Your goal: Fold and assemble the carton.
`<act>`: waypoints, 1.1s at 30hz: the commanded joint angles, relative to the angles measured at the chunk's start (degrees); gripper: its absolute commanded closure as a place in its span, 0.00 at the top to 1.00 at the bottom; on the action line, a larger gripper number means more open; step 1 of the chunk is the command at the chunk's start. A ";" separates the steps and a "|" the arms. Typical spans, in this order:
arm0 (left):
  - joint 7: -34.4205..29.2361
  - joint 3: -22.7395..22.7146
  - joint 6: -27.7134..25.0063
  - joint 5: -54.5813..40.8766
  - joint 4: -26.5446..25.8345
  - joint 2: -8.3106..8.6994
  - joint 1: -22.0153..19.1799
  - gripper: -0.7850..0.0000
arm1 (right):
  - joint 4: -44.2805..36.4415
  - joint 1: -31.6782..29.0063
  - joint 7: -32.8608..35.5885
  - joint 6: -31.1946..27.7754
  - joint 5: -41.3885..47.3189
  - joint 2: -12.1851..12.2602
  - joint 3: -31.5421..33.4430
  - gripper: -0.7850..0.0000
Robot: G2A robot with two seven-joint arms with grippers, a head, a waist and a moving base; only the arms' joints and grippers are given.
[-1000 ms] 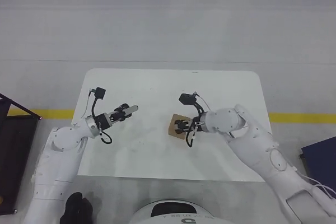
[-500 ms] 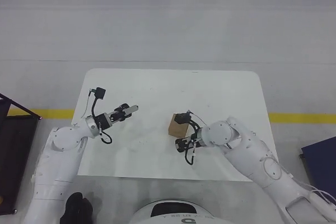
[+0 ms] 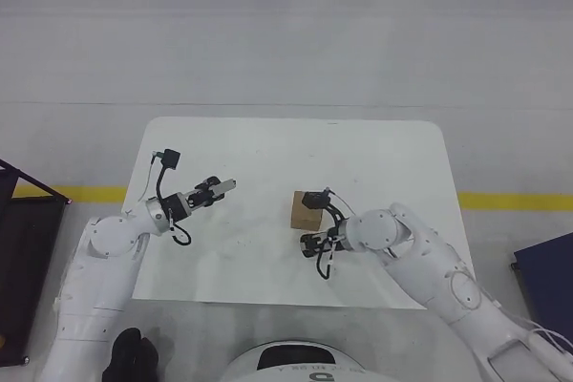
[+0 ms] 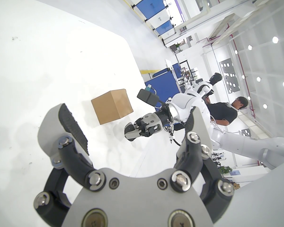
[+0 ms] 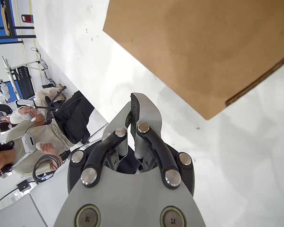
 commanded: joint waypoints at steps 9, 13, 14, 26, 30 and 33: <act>0.00 0.00 0.00 0.00 0.00 0.00 0.00 1.00 | 8.23 3.85 -6.30 0.29 3.93 -1.54 -0.24 0.00; 0.00 0.00 0.00 0.00 0.00 0.00 0.00 1.00 | 7.94 3.15 -5.48 -3.19 7.53 -1.10 2.23 0.00; 0.00 0.00 0.00 0.00 0.00 0.00 0.00 1.00 | 7.59 2.40 -4.81 -4.38 8.25 -0.69 3.47 0.00; -3.49 5.32 8.34 12.93 -1.08 0.30 -1.68 1.00 | 8.55 -4.63 -8.86 -8.47 16.53 3.31 21.25 0.00; -6.88 7.03 8.28 13.82 -1.23 0.55 -1.65 1.00 | 10.85 -2.83 -12.43 -5.65 16.54 2.88 20.59 0.00; -10.05 7.87 8.66 14.80 -1.22 0.86 -1.71 1.00 | 11.59 -0.75 -13.33 -3.58 14.28 1.89 16.09 0.00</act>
